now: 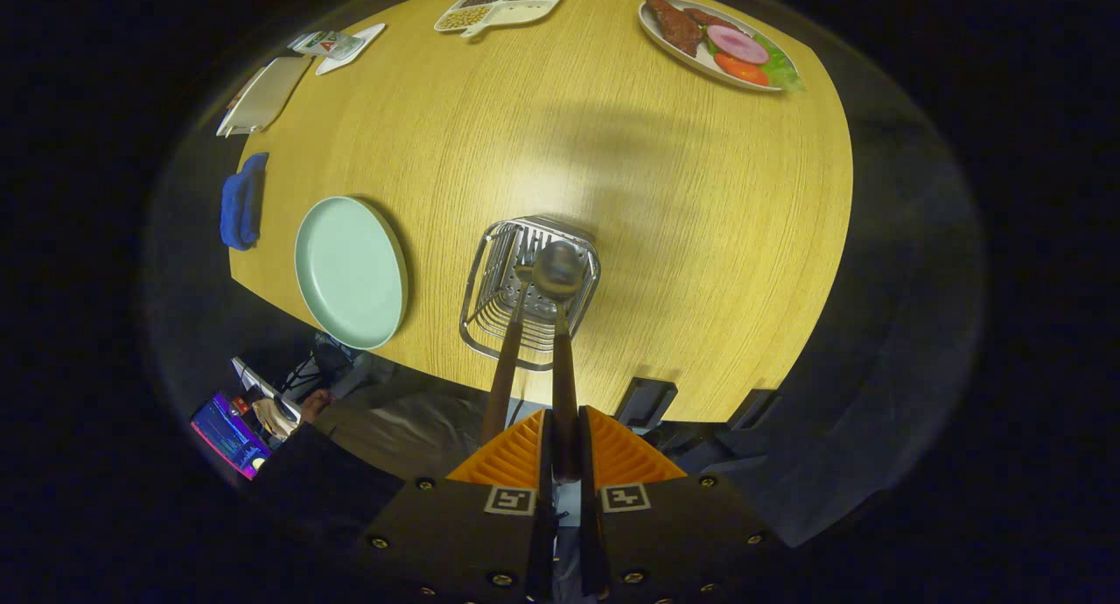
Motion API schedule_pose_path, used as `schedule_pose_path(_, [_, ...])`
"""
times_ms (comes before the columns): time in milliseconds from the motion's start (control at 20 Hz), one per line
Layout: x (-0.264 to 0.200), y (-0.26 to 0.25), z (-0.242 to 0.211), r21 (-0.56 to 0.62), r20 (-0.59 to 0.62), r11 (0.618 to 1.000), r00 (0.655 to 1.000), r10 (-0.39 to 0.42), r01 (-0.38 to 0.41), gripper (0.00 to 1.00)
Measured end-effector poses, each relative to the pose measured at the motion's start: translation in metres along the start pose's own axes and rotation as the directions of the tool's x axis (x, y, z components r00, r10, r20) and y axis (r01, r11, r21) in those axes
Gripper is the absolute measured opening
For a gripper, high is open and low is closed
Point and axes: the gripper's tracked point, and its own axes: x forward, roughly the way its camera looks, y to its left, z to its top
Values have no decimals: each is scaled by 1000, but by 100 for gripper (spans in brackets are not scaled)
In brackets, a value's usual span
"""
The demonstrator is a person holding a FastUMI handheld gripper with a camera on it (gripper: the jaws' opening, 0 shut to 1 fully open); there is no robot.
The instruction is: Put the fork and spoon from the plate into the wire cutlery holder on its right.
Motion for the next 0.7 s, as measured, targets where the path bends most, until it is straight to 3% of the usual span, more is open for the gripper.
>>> schedule_pose_path(300, [-29, -3, -1, -11, 174, 997, 982, -71, 74, 17])
schedule_pose_path(450, [-57, 20, 9, -8, 400, 998, 915, -53, 61, 17])
schedule_pose_path(550, [-82, 42, 20, -2, 599, 999, 800, -42, 54, 18])
schedule_pose_path(700, [-132, 80, 28, 16, 838, 997, 543, -52, 70, 17])
